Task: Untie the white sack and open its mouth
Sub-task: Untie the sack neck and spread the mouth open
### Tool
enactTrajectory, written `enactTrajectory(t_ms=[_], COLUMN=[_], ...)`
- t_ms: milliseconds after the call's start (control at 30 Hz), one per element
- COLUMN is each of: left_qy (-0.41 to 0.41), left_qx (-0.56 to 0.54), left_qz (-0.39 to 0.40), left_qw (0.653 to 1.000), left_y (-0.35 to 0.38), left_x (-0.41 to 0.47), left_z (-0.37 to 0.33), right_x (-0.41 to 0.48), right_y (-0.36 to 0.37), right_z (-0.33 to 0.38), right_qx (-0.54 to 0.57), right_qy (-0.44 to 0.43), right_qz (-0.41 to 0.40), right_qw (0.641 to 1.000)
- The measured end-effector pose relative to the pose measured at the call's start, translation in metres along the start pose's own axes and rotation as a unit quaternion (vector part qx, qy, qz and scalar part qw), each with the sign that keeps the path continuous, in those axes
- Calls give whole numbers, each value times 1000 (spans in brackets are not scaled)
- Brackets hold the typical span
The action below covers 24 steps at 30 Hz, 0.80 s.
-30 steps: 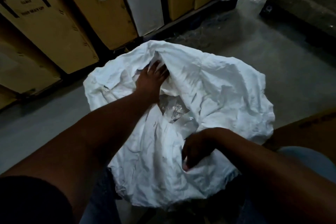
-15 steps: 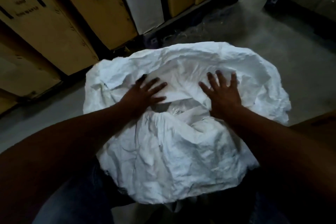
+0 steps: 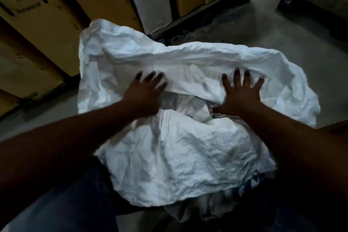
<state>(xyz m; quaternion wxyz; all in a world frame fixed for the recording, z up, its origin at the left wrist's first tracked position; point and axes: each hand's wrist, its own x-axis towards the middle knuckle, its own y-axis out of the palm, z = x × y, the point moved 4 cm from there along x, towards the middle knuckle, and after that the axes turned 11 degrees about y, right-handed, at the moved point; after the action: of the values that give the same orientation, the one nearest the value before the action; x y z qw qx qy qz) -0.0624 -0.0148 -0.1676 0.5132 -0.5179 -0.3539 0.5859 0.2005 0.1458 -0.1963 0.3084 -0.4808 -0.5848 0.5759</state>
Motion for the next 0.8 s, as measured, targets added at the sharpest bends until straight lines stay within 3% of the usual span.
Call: enactTrajectory(t_ms=[67,167,300,567,633,733,800], left_qy=[-5,-29,17,65,56,77,67], left_qx=[-33,-50,-34,19,-30,-101,-65], left_qz=[15,116,218,314,292,144,85], left_qw=[999,992,975,947,954,981,992], left_y=[8,26,32,39,23,-5,-14], left_x=[-11,-29,-51,-92,-78,-42,-22], left_z=[-26,-43,-59,-75,-65,-46,-31], right_x=[-1,-3,0,10,8,-2,-13], right_y=[-3,-10,-11,-22,-30,-46,-51], right_z=[6,15,2,-1,5,20,33], right_qx=[9,13,-9,32,23,25,27], right_qy=[-4,-8,7,31,34,3,-61], right_qz=[-2,-8,-3,-8,11,28,32], right_qw=[1000,1000,1000,999,999,999,997])
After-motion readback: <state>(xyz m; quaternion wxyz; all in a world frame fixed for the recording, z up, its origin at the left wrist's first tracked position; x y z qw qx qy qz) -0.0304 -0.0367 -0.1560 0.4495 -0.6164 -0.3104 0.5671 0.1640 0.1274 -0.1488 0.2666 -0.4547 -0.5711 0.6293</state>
